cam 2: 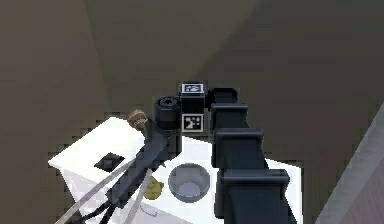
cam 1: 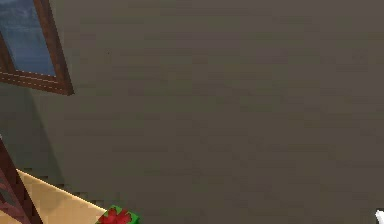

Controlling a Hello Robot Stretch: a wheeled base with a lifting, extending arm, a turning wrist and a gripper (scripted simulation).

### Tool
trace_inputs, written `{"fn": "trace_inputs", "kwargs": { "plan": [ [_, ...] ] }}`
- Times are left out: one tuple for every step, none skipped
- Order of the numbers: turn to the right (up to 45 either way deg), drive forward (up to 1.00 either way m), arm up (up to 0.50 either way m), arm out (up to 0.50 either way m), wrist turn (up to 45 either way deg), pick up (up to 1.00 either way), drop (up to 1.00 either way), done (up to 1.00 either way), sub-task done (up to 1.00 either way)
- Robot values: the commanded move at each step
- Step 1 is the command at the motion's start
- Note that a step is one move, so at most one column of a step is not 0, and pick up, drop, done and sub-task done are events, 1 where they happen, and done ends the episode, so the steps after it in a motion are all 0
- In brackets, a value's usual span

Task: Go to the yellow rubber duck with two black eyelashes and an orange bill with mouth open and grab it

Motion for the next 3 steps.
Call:
{"fn": "trace_inputs", "kwargs": {
  "plan": [
    [0.0,0.00,0.00,0.00,45.0,0.00,0.00,0.00,0.00],
    [0.0,0.00,0.00,0.00,45.0,0.00,0.00,0.00,0.00],
    [0.0,0.00,0.00,0.00,15.0,0.00,0.00,0.00,0.00]
  ]
}}
